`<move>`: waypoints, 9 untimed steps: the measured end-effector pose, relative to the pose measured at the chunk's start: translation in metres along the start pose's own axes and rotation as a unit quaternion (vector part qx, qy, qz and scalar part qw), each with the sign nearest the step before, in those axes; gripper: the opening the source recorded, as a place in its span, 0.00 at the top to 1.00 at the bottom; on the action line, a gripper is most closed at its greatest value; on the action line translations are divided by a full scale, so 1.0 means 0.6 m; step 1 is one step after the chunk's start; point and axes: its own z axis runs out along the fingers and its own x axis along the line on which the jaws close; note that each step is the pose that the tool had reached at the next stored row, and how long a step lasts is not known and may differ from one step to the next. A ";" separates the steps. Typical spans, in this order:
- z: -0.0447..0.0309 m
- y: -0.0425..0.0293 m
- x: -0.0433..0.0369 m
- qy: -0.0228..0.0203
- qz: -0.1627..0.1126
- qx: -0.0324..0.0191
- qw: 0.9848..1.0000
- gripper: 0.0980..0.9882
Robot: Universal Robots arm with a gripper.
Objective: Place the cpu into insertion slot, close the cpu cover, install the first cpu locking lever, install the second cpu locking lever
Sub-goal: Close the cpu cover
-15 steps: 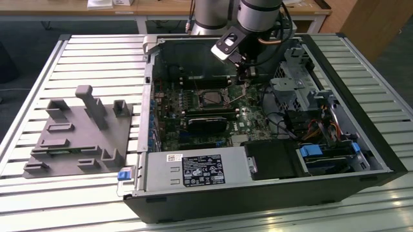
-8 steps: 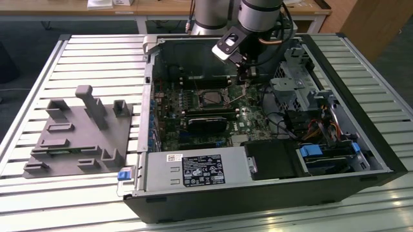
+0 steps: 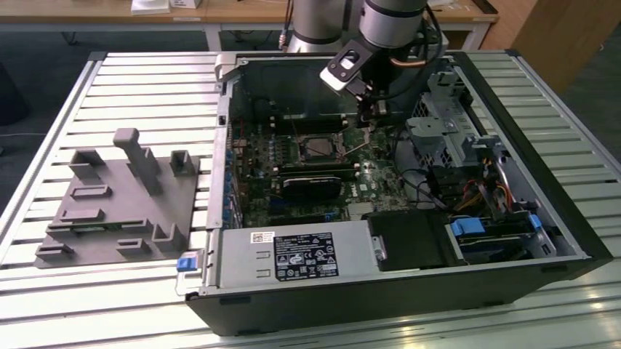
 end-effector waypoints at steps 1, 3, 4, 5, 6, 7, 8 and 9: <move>0.000 0.001 0.000 0.000 0.000 0.000 1.000 0.99; 0.000 0.002 0.000 0.000 0.000 0.000 1.000 0.99; 0.000 0.004 0.000 0.000 0.000 0.001 1.000 0.99; 0.000 0.005 0.000 0.000 0.000 0.001 1.000 0.99; 0.001 0.007 0.000 0.000 0.000 0.001 1.000 0.99; 0.001 0.009 0.001 0.000 0.000 0.002 1.000 0.99; 0.001 0.012 0.001 0.000 0.000 0.002 1.000 0.99; 0.002 0.014 0.003 0.000 0.000 0.002 1.000 0.99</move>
